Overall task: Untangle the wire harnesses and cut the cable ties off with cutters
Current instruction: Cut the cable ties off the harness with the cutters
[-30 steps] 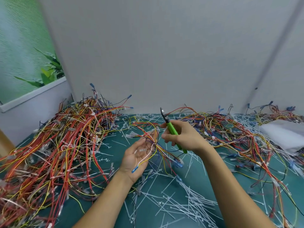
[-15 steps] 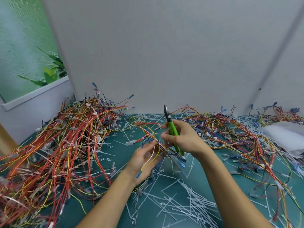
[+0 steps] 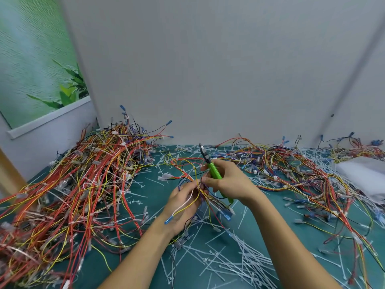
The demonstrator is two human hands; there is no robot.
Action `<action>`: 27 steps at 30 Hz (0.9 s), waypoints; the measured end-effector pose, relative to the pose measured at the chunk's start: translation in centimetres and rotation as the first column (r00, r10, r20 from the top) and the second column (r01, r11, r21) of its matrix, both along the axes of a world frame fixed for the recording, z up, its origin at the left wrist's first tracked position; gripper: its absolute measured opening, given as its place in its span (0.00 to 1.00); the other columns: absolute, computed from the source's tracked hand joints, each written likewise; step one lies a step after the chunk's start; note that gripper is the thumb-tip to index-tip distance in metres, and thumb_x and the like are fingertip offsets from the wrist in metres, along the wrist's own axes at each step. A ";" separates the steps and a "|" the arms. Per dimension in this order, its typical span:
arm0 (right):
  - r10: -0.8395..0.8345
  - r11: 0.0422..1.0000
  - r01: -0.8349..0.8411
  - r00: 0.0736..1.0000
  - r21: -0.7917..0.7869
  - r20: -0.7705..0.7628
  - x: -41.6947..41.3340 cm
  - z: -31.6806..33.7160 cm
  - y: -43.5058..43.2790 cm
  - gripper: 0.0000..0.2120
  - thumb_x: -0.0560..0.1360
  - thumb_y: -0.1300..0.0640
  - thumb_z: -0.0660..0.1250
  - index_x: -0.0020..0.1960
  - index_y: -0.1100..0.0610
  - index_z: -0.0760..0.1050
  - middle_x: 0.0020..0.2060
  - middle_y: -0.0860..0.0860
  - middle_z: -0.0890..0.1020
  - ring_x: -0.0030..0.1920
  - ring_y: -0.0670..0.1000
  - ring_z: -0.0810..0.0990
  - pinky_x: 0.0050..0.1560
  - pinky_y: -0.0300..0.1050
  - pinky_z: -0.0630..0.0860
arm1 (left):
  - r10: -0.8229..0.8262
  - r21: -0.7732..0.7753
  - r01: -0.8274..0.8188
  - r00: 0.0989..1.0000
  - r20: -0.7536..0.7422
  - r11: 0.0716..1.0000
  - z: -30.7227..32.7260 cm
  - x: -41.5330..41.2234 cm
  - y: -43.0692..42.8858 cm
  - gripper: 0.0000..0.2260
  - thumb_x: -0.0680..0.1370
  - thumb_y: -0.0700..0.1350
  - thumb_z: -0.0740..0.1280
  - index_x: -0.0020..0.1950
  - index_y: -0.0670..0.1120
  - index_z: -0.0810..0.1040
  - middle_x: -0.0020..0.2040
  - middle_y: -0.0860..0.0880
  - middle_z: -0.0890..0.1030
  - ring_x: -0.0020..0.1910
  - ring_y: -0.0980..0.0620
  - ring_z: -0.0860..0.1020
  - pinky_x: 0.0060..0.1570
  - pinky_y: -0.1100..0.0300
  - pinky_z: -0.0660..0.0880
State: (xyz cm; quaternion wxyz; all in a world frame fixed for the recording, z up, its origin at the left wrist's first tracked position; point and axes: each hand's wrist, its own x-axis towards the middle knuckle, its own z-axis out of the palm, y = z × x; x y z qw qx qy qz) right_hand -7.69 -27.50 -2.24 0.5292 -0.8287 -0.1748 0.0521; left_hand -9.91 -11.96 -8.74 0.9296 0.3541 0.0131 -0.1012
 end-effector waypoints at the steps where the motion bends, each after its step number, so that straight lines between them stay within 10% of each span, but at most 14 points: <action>1: -0.002 1.000 0.002 1.000 0.001 -0.003 0.0 0.0 0.1 0.09 0.77 0.62 0.74 0.55 0.56 0.79 0.41 0.56 0.84 0.34 0.43 0.81 0.35 0.38 0.77 | -0.001 0.013 0.001 1.000 0.007 1.000 0.0 0.0 0.0 0.10 0.74 0.40 0.69 0.49 0.34 0.83 0.41 0.41 0.81 0.37 0.50 0.81 0.37 0.61 0.79; 19: -0.094 0.954 0.141 0.979 0.263 -0.180 0.0 -0.9 1.0 0.09 0.77 0.72 0.70 0.51 0.61 0.76 0.28 0.48 0.82 0.29 0.44 0.81 0.32 0.38 0.79 | -0.023 -0.032 0.021 0.997 -0.080 0.999 0.9 -0.6 -0.2 0.07 0.71 0.41 0.67 0.45 0.39 0.78 0.37 0.44 0.79 0.39 0.48 0.76 0.35 0.61 0.77; 27: -0.116 0.979 0.147 0.972 0.143 -0.204 0.7 -1.1 0.2 0.10 0.74 0.65 0.76 0.52 0.59 0.79 0.39 0.52 0.82 0.36 0.48 0.81 0.39 0.44 0.80 | 0.146 0.119 -0.143 0.989 -0.013 0.982 0.1 -0.3 -0.2 0.07 0.75 0.46 0.71 0.42 0.44 0.77 0.33 0.47 0.76 0.31 0.53 0.75 0.32 0.61 0.75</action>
